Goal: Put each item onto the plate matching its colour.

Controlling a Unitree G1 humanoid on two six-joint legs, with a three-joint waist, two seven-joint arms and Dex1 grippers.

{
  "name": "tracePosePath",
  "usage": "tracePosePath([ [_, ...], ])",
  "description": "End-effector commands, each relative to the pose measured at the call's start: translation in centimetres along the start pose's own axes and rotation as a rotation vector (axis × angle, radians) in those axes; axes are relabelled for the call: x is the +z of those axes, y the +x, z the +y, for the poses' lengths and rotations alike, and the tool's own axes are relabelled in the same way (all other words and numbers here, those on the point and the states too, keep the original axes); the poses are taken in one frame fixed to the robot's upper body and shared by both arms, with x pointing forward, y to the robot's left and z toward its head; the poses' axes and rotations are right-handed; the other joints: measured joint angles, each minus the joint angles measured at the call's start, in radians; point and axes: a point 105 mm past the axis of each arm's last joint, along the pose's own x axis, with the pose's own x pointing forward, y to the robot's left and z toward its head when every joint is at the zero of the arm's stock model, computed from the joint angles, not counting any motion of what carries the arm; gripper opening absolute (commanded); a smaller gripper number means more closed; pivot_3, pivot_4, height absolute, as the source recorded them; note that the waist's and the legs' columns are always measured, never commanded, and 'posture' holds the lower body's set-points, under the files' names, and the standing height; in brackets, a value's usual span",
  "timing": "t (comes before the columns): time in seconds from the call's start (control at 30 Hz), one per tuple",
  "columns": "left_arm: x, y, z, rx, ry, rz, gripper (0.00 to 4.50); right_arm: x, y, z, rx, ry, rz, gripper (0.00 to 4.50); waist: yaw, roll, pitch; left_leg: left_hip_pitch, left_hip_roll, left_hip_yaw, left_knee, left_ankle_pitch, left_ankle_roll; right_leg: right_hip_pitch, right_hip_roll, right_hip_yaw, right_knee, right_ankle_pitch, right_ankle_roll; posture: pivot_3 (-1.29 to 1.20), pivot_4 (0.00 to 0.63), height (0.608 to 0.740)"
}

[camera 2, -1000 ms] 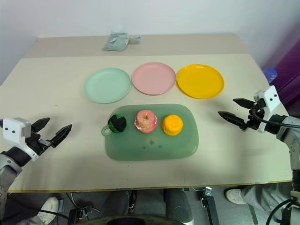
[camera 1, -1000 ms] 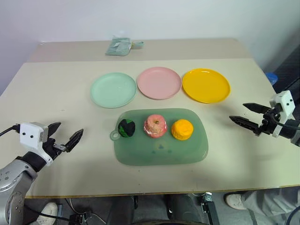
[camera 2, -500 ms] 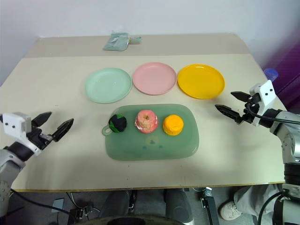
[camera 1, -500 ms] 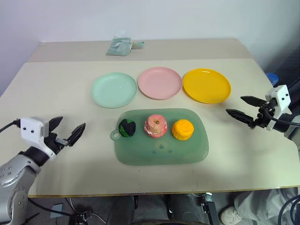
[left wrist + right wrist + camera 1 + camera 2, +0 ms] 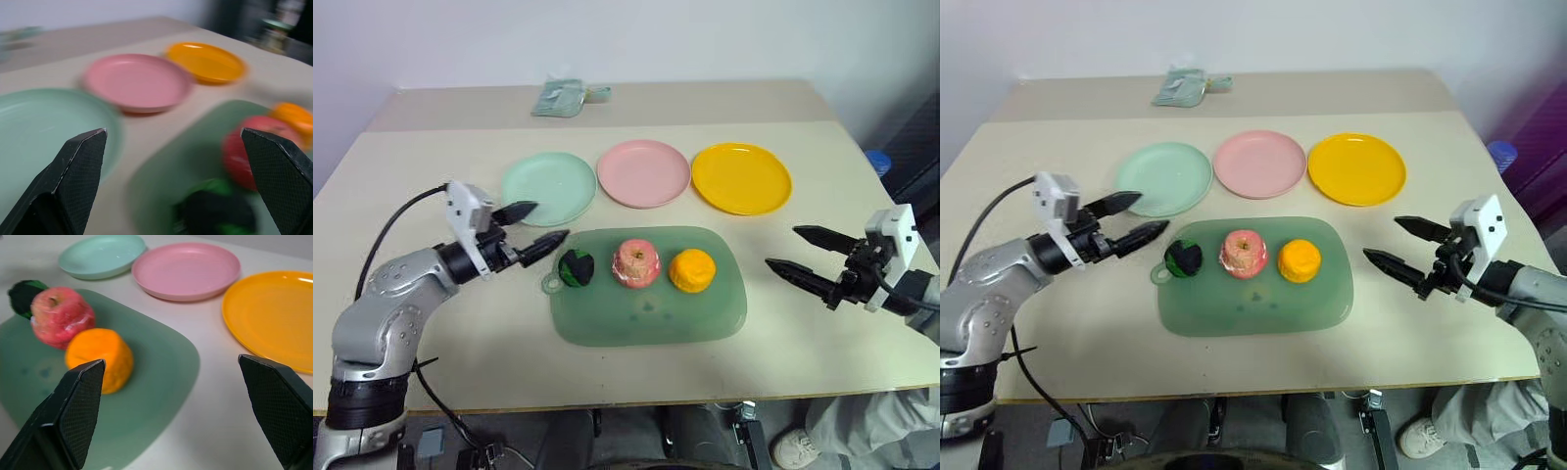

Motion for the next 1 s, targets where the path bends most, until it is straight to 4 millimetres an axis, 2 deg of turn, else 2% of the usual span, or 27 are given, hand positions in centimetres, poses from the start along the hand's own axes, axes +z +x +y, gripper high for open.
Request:
tracePosePath([
  [0.03,-1.1,2.1,-1.2,-0.143,0.083,0.088,4.5,1.2,0.1,1.2,0.017,-0.022,-0.051,4.44,0.003,0.0,0.0,0.0,0.0,0.0,0.0,0.0,0.0,0.0,0.0,0.0,0.0,0.0,0.0,0.0,0.15,0.74],
  [0.13,-3.2,2.8,-0.8,-0.178,0.159,0.207,4.5,1.3,0.2,1.6,0.015,-0.022,-0.063,4.44,0.003,0.0,0.0,0.0,-0.001,0.0,0.0,0.0,0.0,0.0,0.0,0.0,0.0,0.0,0.0,0.0,0.15,0.74],
  [0.33,-5.9,3.2,-0.8,-0.206,0.156,0.33,4.5,1.1,0.2,2.1,0.026,-0.025,-0.062,4.44,0.004,0.0,0.0,-0.001,0.0,0.0,0.0,0.0,0.0,0.0,0.0,0.0,0.0,0.0,0.0,0.0,0.15,0.74],
  [0.43,-6.2,3.3,-0.6,-0.186,0.138,0.307,3.6,1.2,0.4,2.0,0.035,-0.027,-0.069,4.5,0.004,0.0,0.0,-0.001,0.0,-0.001,0.0,0.0,0.0,0.0,0.0,0.0,0.0,0.0,0.0,0.0,0.15,0.74],
  [0.53,-5.3,3.1,0.8,-0.104,0.13,0.246,2.22,1.4,0.7,2.0,0.051,-0.037,-0.07,4.5,0.005,0.0,0.0,-0.001,0.0,-0.001,0.001,0.0,0.0,0.0,-0.001,0.0,0.0,0.0,0.0,0.0,0.15,0.74],
  [0.63,-3.1,2.2,3.5,0.04,0.084,0.126,2.22,1.7,0.9,1.9,0.062,-0.052,-0.077,4.5,0.003,-0.001,0.0,-0.001,0.0,-0.001,0.001,0.0,0.0,0.0,-0.001,0.0,0.0,0.0,0.0,0.0,0.15,0.74],
  [0.7,-1.8,1.5,6.7,0.217,0.114,0.084,2.22,2.0,1.1,1.8,0.071,-0.061,-0.086,4.5,0.004,-0.001,0.0,-0.001,0.0,-0.001,0.001,0.0,0.0,0.0,0.0,0.0,0.0,0.0,0.0,0.0,0.15,0.74],
  [0.73,-1.7,1.2,8.8,0.33,0.106,0.098,2.22,2.1,1.3,1.8,0.079,-0.066,-0.091,4.5,0.005,-0.001,0.001,-0.001,0.0,-0.001,0.001,0.0,0.0,0.0,-0.001,-0.001,0.0,0.0,0.0,0.0,0.15,0.74],
  [0.8,-1.8,1.0,11.3,0.465,0.09,0.123,2.22,2.2,1.7,1.8,0.091,-0.072,-0.098,4.5,0.007,-0.001,0.001,-0.001,0.0,-0.002,0.002,0.0,0.0,0.0,-0.001,-0.001,0.001,0.0,0.0,0.0,0.15,0.74],
  [0.93,-1.8,2.0,14.0,0.604,0.014,0.127,2.22,2.2,2.5,2.1,0.115,-0.08,-0.107,4.5,0.009,-0.002,0.0,-0.002,-0.002,-0.002,0.002,0.0,0.0,0.0,-0.002,-0.002,0.0,0.0,0.001,0.0,0.15,0.74],
  [1.0,-1.8,2.8,14.4,0.618,-0.015,0.129,2.84,2.3,3.0,2.3,0.125,-0.089,-0.11,4.5,0.008,-0.002,0.001,-0.002,-0.002,-0.002,0.003,0.0,0.0,0.0,-0.002,-0.002,0.0,0.0,0.002,0.0,0.15,0.74],
])
